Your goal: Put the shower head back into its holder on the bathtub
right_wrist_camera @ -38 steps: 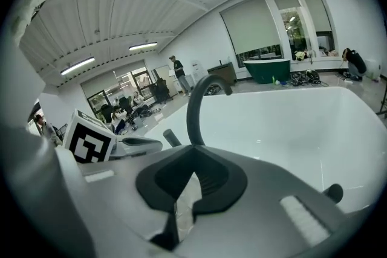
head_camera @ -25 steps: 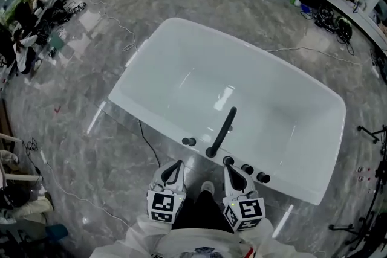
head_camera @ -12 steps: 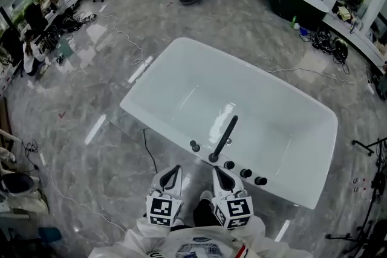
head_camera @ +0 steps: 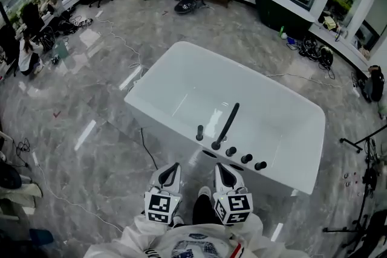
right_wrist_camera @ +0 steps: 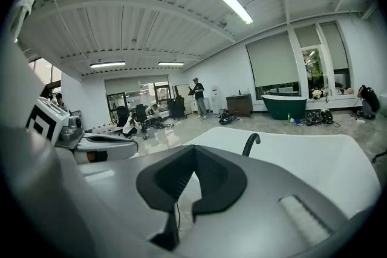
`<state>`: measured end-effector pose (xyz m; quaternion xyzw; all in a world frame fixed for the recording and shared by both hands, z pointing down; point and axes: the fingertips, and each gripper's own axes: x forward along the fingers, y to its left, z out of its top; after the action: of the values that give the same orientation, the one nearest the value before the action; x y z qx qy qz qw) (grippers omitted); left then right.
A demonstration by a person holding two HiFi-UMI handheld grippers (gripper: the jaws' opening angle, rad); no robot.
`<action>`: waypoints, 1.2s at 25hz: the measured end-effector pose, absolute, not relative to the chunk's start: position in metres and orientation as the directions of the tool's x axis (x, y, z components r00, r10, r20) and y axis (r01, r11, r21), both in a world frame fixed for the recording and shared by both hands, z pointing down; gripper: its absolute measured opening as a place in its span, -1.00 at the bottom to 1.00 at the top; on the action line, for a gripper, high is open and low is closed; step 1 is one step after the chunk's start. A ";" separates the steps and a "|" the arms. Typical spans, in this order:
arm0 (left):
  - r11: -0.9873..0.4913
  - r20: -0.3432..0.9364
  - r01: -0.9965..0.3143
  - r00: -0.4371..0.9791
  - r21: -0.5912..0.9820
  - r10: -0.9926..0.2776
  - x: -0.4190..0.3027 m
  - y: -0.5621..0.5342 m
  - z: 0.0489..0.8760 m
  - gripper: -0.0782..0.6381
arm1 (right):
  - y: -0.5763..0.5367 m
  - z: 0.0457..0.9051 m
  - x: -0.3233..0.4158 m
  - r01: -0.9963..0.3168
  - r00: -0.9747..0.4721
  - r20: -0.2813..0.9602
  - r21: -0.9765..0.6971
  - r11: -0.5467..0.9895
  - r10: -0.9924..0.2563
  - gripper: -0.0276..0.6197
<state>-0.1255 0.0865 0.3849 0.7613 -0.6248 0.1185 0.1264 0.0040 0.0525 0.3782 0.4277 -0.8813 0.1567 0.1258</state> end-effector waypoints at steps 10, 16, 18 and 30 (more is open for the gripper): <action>-0.197 0.288 -0.979 0.203 0.048 -0.936 -0.152 0.199 0.363 -0.78 | 0.164 0.350 -0.012 -0.818 -0.568 0.313 -0.121 0.562 -0.761 -0.91; -0.227 0.287 -0.973 0.230 0.042 -0.930 -0.140 0.224 0.346 -0.78 | 0.197 0.328 -0.012 -0.815 -0.571 0.309 -0.095 0.572 -0.761 -0.91; -0.227 0.286 -0.973 0.229 0.041 -0.930 -0.135 0.228 0.342 -0.78 | 0.200 0.324 -0.007 -0.818 -0.566 0.306 -0.090 0.568 -0.766 -0.91; -0.243 0.283 -0.970 0.237 0.014 -0.929 -0.100 0.231 0.328 -0.78 | 0.202 0.315 0.012 -0.803 -0.589 0.285 -0.102 0.587 -0.757 -0.91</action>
<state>-0.1004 0.2309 0.3282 0.7809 -0.6081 0.1082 0.0935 0.0123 0.2016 0.3151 0.4409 -0.8844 0.1106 0.1058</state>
